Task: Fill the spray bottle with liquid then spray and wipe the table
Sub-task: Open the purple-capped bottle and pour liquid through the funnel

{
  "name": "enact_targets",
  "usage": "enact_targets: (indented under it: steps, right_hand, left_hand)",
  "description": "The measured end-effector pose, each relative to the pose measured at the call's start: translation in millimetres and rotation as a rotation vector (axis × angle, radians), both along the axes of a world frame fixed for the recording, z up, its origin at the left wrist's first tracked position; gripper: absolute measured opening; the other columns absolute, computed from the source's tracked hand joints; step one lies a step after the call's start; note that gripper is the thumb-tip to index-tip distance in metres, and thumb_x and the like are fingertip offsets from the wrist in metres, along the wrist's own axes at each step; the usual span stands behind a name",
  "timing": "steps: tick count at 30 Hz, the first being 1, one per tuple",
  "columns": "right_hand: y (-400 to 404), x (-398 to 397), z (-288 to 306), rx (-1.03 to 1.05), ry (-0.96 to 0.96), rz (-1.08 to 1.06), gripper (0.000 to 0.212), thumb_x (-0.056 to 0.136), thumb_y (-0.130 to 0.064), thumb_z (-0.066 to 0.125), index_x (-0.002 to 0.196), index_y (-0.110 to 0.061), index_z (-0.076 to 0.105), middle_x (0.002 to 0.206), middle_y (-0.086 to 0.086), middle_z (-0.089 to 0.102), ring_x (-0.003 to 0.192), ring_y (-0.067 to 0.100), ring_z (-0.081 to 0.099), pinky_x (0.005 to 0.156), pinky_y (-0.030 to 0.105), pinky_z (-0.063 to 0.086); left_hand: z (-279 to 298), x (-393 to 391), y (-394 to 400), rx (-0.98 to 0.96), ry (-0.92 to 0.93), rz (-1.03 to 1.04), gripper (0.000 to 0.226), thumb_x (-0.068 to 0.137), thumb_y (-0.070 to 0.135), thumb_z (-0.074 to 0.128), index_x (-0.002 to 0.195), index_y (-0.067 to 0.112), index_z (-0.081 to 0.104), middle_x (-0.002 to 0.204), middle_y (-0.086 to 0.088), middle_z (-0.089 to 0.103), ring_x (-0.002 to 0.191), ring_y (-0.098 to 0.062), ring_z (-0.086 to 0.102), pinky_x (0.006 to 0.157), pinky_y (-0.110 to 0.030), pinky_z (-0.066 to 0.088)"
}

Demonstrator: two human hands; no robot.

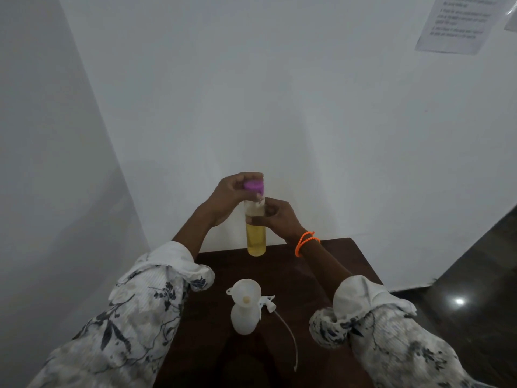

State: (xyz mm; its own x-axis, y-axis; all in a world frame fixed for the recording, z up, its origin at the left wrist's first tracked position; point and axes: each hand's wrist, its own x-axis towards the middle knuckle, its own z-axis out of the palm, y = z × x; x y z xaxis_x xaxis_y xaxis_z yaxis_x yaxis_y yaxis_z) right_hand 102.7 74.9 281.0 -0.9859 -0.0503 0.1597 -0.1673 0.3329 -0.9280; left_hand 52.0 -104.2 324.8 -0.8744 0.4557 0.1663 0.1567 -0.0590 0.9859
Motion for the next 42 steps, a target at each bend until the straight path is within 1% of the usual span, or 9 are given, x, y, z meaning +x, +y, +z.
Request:
enact_targets:
  steps: [5,10,13,17,23,30,33,36,42]
  right_hand:
    - [-5.5,-3.2,-3.5,0.118,0.005,0.017,0.058,0.057,-0.047,0.091,0.108,-0.025,0.074,0.097,0.003,0.077,0.093,0.021,0.073,0.086,0.051,0.059]
    - [-4.9,-3.5,-3.8,0.038,0.001,0.013,0.047,0.068,-0.027,0.090,0.110,-0.015,0.073,0.100,0.004,0.077,0.095,0.020,0.073,0.088,0.050,0.059]
    - [-5.4,-3.0,-5.6,0.018,-0.021,0.013,0.047,0.068,-0.026,0.090,0.110,-0.015,0.073,0.100,0.004,0.077,0.095,0.020,0.073,0.088,0.049,0.059]
    - [-11.7,-5.5,-6.1,0.093,-0.007,0.022,0.047,0.063,-0.041,0.091,0.104,-0.023,0.074,0.096,0.003,0.077,0.092,0.022,0.073,0.085,0.052,0.059]
    - [-11.5,-3.4,-3.5,0.004,-0.012,0.021,0.045,0.070,-0.020,0.090,0.111,-0.013,0.073,0.100,0.005,0.077,0.094,0.018,0.073,0.088,0.045,0.060]
    - [-10.9,-4.1,-7.2,0.100,0.000,0.050,0.050,0.064,-0.036,0.091,0.110,-0.025,0.074,0.100,-0.004,0.078,0.095,0.012,0.073,0.089,0.044,0.060]
    - [-6.0,-0.5,-9.3,0.111,0.004,0.048,0.051,0.066,-0.030,0.092,0.112,-0.022,0.074,0.102,-0.004,0.078,0.096,0.010,0.073,0.089,0.038,0.060]
    - [-0.5,3.6,-12.5,0.148,0.013,0.042,0.051,0.065,-0.027,0.092,0.113,-0.022,0.074,0.102,-0.006,0.077,0.095,0.005,0.072,0.085,0.026,0.059]
    - [14.2,11.0,-25.0,0.260,0.026,0.002,0.058,0.056,-0.030,0.095,0.110,-0.026,0.076,0.097,-0.011,0.077,0.092,0.002,0.071,0.079,0.017,0.055]
  left_hand:
    - [-5.0,1.4,2.0,-0.104,0.014,0.226,0.058,0.061,0.030,0.093,0.111,0.025,0.064,0.116,-0.007,0.062,0.110,-0.031,0.061,0.082,-0.038,0.059]
    - [-4.4,2.2,-1.7,-0.036,-0.020,-0.130,0.060,0.082,0.010,0.073,0.136,0.031,0.058,0.139,-0.002,0.055,0.127,-0.024,0.053,0.103,-0.040,0.051]
    - [-5.0,-0.4,-7.7,-0.003,-0.024,-0.004,0.055,0.078,0.007,0.080,0.129,0.024,0.066,0.131,-0.003,0.065,0.122,-0.025,0.060,0.102,-0.042,0.053]
    - [-7.1,2.3,-1.4,-0.081,-0.009,0.240,0.060,0.063,0.032,0.092,0.116,0.022,0.066,0.118,-0.003,0.064,0.110,-0.027,0.062,0.084,-0.034,0.059]
    - [-5.6,2.2,-3.8,-0.025,-0.007,0.002,0.062,0.077,0.012,0.076,0.135,0.025,0.059,0.135,-0.001,0.059,0.124,-0.023,0.055,0.100,-0.037,0.052]
    - [4.0,6.9,1.4,0.002,0.062,0.420,0.050,0.065,0.034,0.093,0.106,0.018,0.071,0.107,0.001,0.068,0.096,-0.016,0.065,0.075,-0.026,0.059]
    - [9.4,3.2,-0.3,0.130,-0.037,0.466,0.048,0.070,0.041,0.089,0.107,0.016,0.072,0.096,0.000,0.070,0.087,-0.016,0.067,0.081,-0.031,0.060]
    - [4.4,0.6,-7.7,0.270,-0.233,0.432,0.034,0.083,0.028,0.080,0.110,0.010,0.070,0.106,-0.012,0.070,0.091,-0.024,0.069,0.088,-0.041,0.060]
    - [-39.8,9.2,-26.8,0.226,-0.482,0.426,0.024,0.085,0.016,0.064,0.104,0.003,0.069,0.101,-0.017,0.063,0.082,-0.025,0.062,0.076,-0.038,0.060]
